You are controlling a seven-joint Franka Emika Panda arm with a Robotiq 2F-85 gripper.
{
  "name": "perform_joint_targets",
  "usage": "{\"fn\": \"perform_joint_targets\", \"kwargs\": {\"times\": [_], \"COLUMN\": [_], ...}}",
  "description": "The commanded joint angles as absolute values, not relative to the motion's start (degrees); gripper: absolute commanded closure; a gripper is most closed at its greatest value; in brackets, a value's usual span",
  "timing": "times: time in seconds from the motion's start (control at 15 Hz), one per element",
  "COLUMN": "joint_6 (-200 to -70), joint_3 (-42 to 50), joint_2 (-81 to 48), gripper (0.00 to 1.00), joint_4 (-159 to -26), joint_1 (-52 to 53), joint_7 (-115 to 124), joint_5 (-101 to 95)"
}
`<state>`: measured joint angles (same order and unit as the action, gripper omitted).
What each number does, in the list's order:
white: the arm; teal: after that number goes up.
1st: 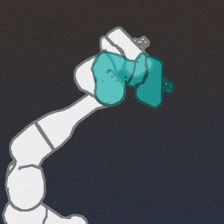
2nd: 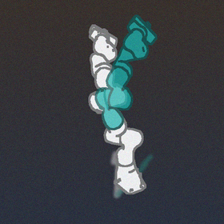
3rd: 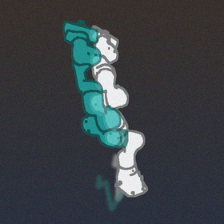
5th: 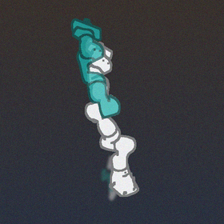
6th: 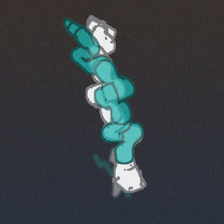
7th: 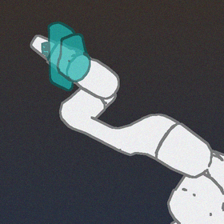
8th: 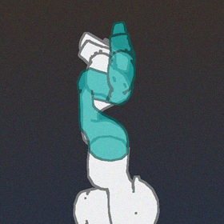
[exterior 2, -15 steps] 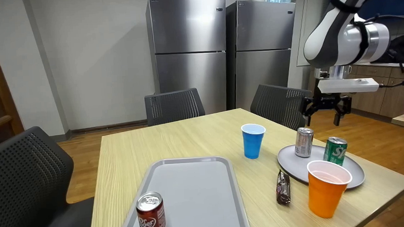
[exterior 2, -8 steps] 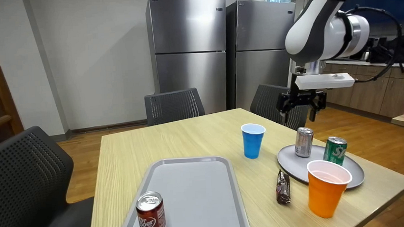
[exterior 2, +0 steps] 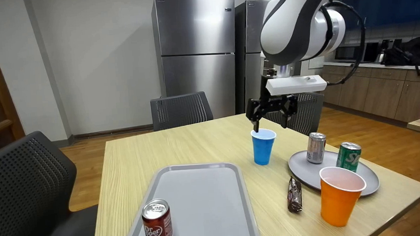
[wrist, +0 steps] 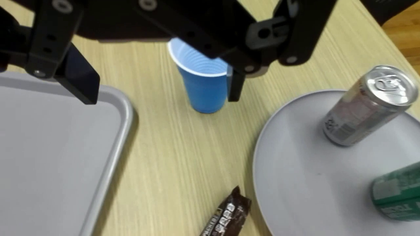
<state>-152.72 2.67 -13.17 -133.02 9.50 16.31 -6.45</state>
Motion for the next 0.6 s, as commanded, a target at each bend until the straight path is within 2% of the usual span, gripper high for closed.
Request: {"fn": "perform_joint_targets", "kwargs": {"times": [0.0,0.53], "joint_6": [-151.12,-151.16], "joint_3": [-0.13,-6.94], "joint_2": [-12.67,-16.05], "gripper": [0.00,0.00], "joint_4": [-131.52,-126.80], "joint_1": [12.48,18.08], "joint_7": [19.40,17.40], "joint_5": [-8.91,-7.95]}}
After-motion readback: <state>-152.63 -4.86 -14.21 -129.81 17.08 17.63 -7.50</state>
